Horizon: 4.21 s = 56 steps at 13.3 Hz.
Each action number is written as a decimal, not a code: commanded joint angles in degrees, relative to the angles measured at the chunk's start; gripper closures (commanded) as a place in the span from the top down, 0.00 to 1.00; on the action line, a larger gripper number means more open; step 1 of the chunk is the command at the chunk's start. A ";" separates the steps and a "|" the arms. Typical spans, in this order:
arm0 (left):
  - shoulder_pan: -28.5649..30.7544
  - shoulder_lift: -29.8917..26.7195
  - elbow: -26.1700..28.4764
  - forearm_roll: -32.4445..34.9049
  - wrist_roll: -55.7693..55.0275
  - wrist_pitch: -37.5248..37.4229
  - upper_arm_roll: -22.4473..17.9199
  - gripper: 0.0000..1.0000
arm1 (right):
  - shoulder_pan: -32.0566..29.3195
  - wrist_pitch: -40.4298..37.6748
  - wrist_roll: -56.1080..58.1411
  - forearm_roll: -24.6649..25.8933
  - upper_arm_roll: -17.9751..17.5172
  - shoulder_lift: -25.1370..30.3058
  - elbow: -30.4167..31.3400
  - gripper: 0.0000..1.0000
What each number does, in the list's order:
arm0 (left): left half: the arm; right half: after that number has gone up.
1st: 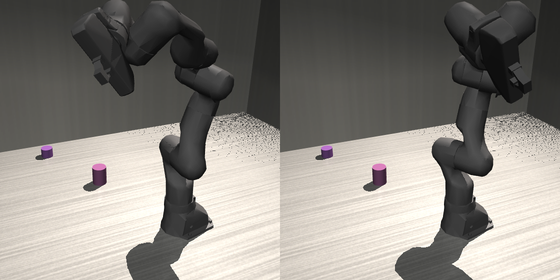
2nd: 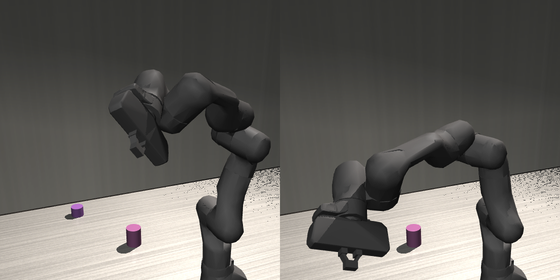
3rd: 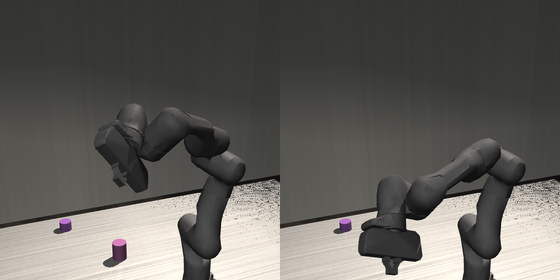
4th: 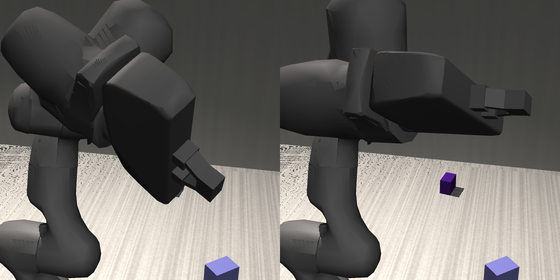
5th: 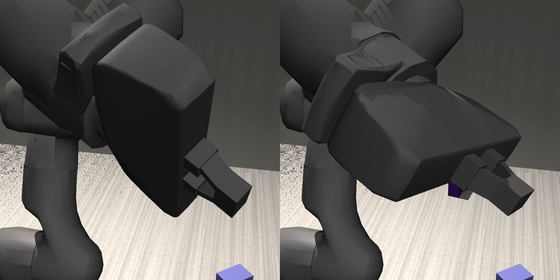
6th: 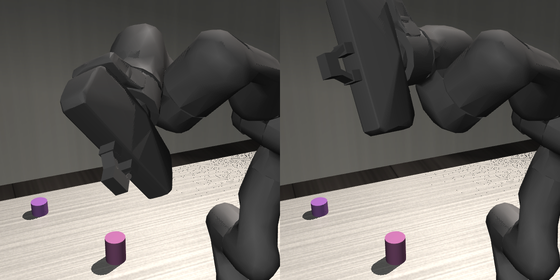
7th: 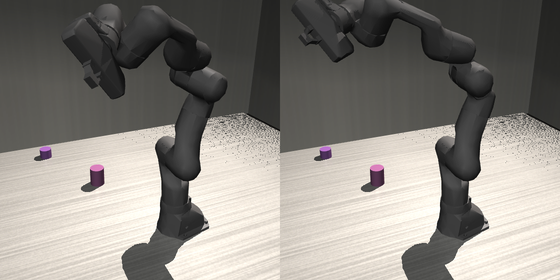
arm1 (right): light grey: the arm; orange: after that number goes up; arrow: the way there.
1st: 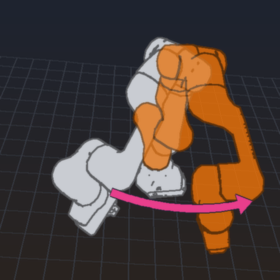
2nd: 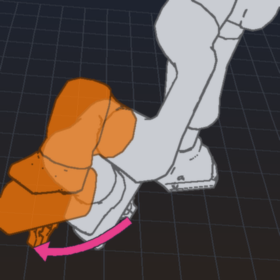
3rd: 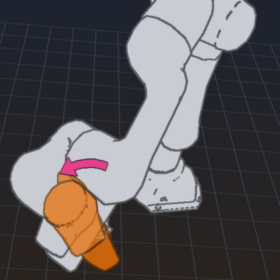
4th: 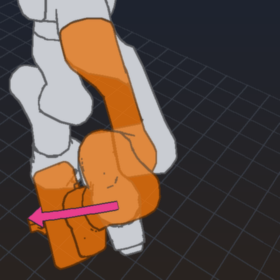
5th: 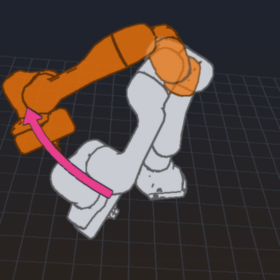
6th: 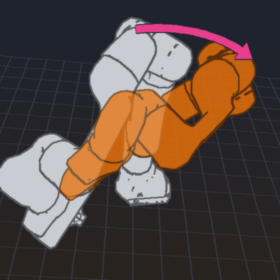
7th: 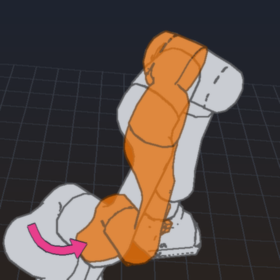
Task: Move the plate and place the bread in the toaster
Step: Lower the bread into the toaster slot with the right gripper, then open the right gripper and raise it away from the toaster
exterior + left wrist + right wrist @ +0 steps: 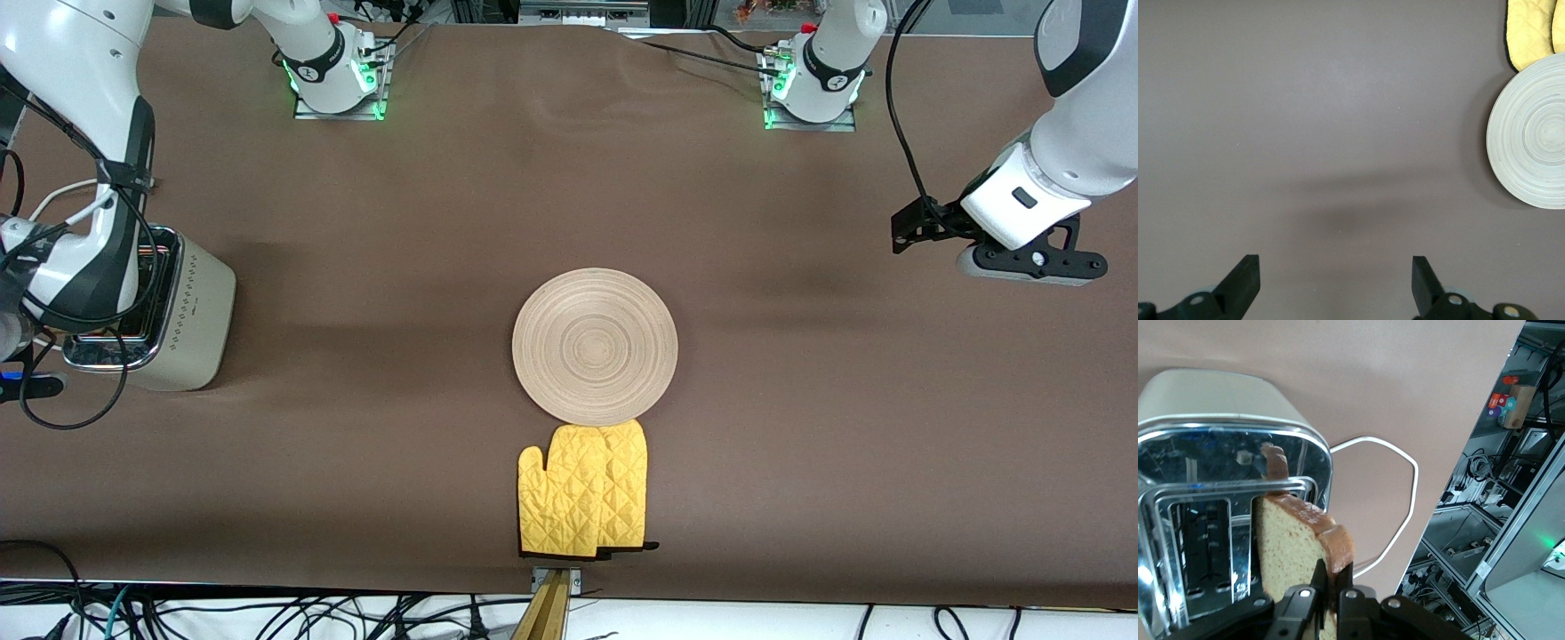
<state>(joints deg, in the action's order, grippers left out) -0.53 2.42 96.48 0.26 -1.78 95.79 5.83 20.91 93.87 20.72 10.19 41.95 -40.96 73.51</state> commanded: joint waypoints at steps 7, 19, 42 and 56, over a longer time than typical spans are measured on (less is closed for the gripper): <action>0.35 -0.57 -0.50 -1.23 0.55 -0.96 0.06 1.00 | -0.35 -0.78 -0.24 -3.25 0.59 -0.35 -0.12 0.00; 0.35 -0.49 -0.59 -1.23 0.55 -0.96 0.06 1.00 | -0.35 3.23 -8.24 -5.35 0.86 -1.49 3.21 0.00; 0.09 -0.05 -2.77 -0.88 -0.50 -0.69 0.15 1.00 | 1.14 3.78 -7.10 -7.99 0.15 1.67 3.75 1.00; 0.53 -0.14 -2.70 -0.97 -3.40 -1.05 -0.11 1.00 | 13.70 -7.74 -7.63 -20.12 0.33 11.68 1.73 1.00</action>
<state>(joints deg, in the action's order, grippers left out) -0.20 2.43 94.48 0.26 -4.54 95.70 5.45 32.03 87.50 13.33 -9.18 42.31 -31.74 74.69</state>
